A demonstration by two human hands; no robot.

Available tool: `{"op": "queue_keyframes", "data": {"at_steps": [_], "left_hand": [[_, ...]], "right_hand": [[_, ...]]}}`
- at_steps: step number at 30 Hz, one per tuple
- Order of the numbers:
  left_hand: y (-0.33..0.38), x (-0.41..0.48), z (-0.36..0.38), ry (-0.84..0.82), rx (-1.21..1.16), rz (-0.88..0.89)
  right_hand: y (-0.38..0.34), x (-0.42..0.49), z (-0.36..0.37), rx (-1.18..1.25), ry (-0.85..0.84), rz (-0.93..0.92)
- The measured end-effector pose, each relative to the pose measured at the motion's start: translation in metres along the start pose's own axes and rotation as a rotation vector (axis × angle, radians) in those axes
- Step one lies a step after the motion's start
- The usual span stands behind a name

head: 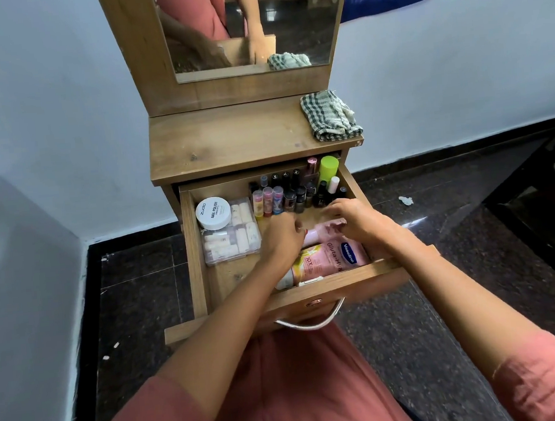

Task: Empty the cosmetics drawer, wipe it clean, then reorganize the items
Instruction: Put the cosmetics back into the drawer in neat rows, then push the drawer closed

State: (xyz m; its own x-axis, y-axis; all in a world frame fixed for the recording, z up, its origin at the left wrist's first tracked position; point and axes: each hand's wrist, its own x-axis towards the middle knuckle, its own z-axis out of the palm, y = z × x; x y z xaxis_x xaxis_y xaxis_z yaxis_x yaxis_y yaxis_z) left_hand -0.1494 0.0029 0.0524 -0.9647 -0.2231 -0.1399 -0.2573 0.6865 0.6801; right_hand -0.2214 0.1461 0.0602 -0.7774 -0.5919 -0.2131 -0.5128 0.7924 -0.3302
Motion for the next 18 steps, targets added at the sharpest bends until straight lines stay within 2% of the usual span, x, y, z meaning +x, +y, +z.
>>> {"op": "queue_keyframes", "data": {"at_steps": [5, 9, 14, 18], "left_hand": [[0.011, -0.031, -0.019, 0.074, -0.028, 0.127], [0.010, -0.072, -0.018, 0.207, -0.082, 0.224], [-0.013, -0.118, -0.008, 0.375, -0.151, 0.449], [-0.031, -0.133, 0.005, 0.419, -0.092, 0.546]], "right_hand": [[-0.025, -0.030, -0.003, 0.271, 0.220, 0.012], [-0.038, -0.062, 0.004, 0.322, 0.382, -0.033], [-0.055, -0.106, 0.031, 0.464, 0.752, -0.064], [-0.056, -0.127, 0.062, 0.499, 0.841, -0.085]]}}
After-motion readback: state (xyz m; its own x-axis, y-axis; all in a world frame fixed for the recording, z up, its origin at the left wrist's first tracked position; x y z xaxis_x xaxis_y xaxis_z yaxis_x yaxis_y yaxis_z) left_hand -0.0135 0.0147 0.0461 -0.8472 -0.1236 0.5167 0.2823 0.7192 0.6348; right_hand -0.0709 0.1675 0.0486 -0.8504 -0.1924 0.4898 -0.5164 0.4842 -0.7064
